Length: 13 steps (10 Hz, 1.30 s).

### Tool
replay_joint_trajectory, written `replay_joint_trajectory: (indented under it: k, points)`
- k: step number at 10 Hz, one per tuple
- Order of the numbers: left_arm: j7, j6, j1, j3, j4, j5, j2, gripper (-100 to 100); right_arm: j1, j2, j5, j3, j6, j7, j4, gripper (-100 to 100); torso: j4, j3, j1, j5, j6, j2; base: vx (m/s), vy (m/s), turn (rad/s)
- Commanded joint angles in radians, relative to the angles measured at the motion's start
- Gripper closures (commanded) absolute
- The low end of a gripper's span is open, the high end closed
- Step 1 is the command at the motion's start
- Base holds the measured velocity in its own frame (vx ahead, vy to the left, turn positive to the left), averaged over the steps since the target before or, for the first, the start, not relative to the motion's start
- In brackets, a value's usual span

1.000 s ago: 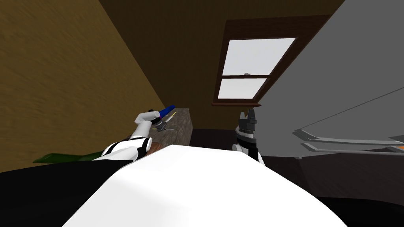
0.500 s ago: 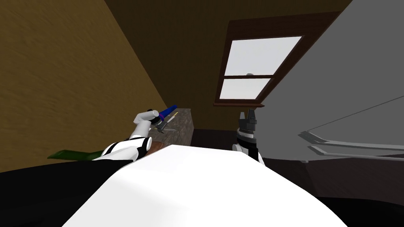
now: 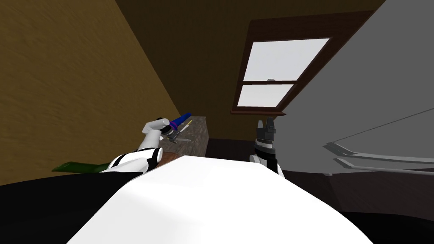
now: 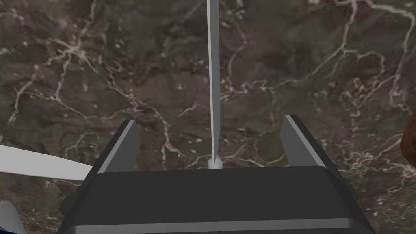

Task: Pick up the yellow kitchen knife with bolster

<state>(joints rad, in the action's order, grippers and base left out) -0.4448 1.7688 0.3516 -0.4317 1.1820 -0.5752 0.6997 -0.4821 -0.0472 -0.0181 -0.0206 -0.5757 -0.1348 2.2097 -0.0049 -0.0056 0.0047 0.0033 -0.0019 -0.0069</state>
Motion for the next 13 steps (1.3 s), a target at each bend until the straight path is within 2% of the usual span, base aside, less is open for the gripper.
replay_joint_trajectory:
  k: [1, 2, 3, 4, 8, 9, 10, 12, 13]
  points:
    - [-0.011, -0.033, -0.005, -0.006, -0.028, 0.0, 0.006, -100, 0.0, 0.0, 0.0, 0.0, 0.0, 0.0, 0.0, 0, 0.0, 0.0, 0.0, 0.0, 0.0, 0.0, -0.039, -0.032, -0.105]
    - [-0.016, -0.048, -0.009, -0.01, -0.039, -0.001, 0.009, -100, 0.0, 0.0, 0.0, 0.0, 0.0, 0.0, 0.0, 0, 0.0, 0.001, -0.001, 0.0, 0.0, 0.001, -0.037, -0.035, -0.065]
    - [-0.011, -0.036, -0.01, -0.008, -0.028, -0.001, 0.006, -100, 0.0, 0.0, 0.0, 0.0, 0.0, 0.0, 0.0, 0, 0.0, 0.001, -0.002, -0.001, 0.0, 0.001, -0.015, -0.014, -0.008]
    - [-0.013, -0.04, -0.01, -0.009, -0.031, -0.001, 0.006, 100, 0.0, 0.0, 0.0, 0.0, 0.0, 0.0, 0.0, 0, 0.0, 0.0, -0.001, 0.0, -0.001, 0.0, 0.0, 0.0, 0.0]
    - [-0.013, -0.036, -0.012, -0.007, -0.032, 0.0, 0.005, 100, 0.0, 0.0, 0.0, 0.0, 0.0, 0.0, 0.0, 0, 0.002, 0.001, 0.0, 0.0, 0.0, 0.0, 0.0, 0.0, -0.003]
    - [-0.013, -0.036, -0.012, -0.007, -0.032, 0.0, 0.005, 0, 0.0, 0.0, 0.0, 0.0, 0.0, 0.0, 0.0, 0, 0.002, 0.001, 0.0, 0.0, 0.0, 0.001, 0.0, 0.0, 0.0]
    - [-0.003, -0.004, 0.003, 0.0, -0.006, 0.0, 0.002, 100, 0.0, 0.0, 0.0, 0.0, 0.0, 0.0, 0.0, 0, 0.002, 0.002, 0.0, 0.0, 0.0, 0.001, 0.028, 0.03, 0.139]
    - [-0.008, -0.01, 0.005, 0.001, -0.016, 0.0, 0.004, 100, 0.0, 0.0, 0.0, 0.0, 0.0, 0.0, 0.0, 0, 0.002, 0.0, 0.002, 0.0, -0.001, -0.001, 0.034, 0.024, 0.057]
    - [-0.007, -0.007, 0.006, 0.001, -0.014, 0.0, 0.005, 0, 0.0, 0.0, 0.0, 0.0, 0.0, 0.0, 0.0, 0, 0.002, 0.001, 0.001, 0.0, -0.001, -0.001, 0.0, 0.0, 0.0]
